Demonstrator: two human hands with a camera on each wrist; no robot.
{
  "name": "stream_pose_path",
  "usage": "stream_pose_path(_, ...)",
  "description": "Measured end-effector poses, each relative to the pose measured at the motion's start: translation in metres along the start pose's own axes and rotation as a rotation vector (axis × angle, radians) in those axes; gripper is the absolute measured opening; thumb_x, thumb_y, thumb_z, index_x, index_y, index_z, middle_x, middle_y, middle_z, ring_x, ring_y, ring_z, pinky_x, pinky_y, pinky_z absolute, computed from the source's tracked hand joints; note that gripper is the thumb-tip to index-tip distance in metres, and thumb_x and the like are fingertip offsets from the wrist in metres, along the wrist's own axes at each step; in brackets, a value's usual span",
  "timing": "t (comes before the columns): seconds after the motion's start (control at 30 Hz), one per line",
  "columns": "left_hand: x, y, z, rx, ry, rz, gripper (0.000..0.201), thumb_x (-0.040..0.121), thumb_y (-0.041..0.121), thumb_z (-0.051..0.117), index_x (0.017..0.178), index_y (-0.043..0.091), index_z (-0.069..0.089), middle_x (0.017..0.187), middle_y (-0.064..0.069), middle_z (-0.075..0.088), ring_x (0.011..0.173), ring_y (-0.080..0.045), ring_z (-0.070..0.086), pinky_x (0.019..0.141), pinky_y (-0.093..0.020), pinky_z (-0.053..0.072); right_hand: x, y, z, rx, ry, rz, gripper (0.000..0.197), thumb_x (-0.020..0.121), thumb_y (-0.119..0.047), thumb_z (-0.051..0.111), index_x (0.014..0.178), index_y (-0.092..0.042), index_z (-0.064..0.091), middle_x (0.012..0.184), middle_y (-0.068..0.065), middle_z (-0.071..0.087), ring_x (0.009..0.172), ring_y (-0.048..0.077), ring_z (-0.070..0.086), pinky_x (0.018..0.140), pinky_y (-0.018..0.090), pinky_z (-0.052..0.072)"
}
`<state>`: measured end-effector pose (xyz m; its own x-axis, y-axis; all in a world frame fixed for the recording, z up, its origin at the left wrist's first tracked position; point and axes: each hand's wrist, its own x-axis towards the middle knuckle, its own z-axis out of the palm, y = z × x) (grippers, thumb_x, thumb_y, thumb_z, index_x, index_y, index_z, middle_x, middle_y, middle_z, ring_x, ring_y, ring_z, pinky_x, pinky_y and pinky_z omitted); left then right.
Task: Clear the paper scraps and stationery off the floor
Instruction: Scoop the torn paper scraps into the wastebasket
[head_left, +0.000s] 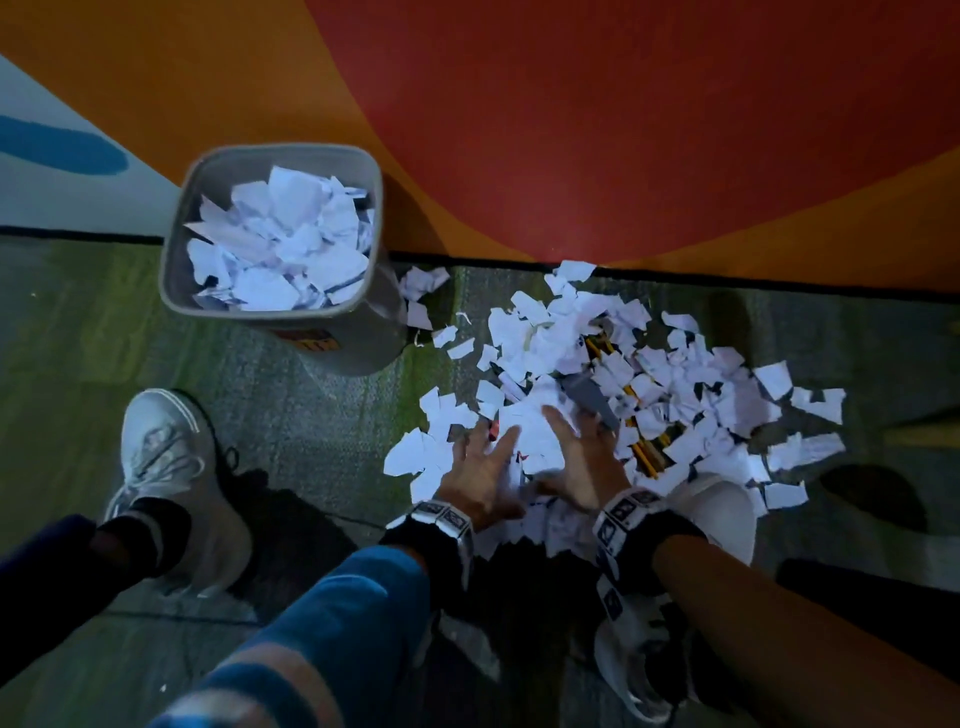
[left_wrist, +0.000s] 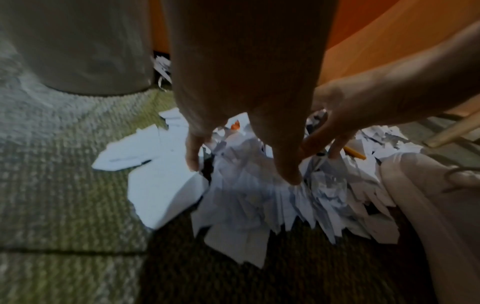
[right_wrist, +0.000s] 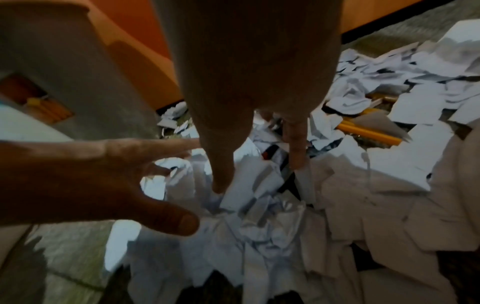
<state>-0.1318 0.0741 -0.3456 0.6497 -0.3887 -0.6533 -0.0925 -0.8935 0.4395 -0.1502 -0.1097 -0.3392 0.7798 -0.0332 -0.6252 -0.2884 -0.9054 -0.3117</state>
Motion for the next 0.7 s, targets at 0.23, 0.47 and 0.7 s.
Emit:
stream_pose_path(0.23, -0.009, -0.006, 0.047, 0.090, 0.366, -0.141, 0.107, 0.078, 0.057, 0.073, 0.158, 0.027, 0.009, 0.152, -0.013, 0.028, 0.128, -0.035, 0.037, 0.082, -0.053, 0.055, -0.006, -0.001, 0.036, 0.091, 0.313, -0.152, 0.044, 0.082, 0.001, 0.060, 0.123, -0.015, 0.060, 0.116, 0.014, 0.048, 0.101, 0.037, 0.055, 0.076, 0.039, 0.049)
stream_pose_path(0.47, -0.016, -0.023, 0.046, -0.408, 0.359, -0.164, 0.062, 0.080, 0.019, 0.075, 0.137, 0.020, 0.052, 0.126, -0.009, 0.052, 0.115, -0.029, 0.050, 0.096, -0.039, 0.045, -0.027, 0.006, 0.044, 0.369, 0.473, -0.122, 0.007, 0.086, 0.001, 0.061, 0.092, 0.001, 0.065, 0.094, 0.015, 0.058, 0.087, 0.031, 0.057, 0.072, 0.026, 0.036)
stream_pose_path(0.7, -0.027, -0.045, 0.022, -0.656, 0.468, -0.181, 0.029, 0.082, 0.016, 0.078, 0.109, 0.014, 0.071, 0.104, 0.000, 0.071, 0.094, -0.017, 0.066, 0.088, -0.030, 0.053, -0.064, 0.017, 0.057, 0.468, 0.347, 0.110, 0.015, 0.087, -0.011, 0.058, 0.095, -0.019, 0.048, 0.086, 0.004, 0.055, 0.081, 0.029, 0.060, 0.065, 0.031, 0.041)
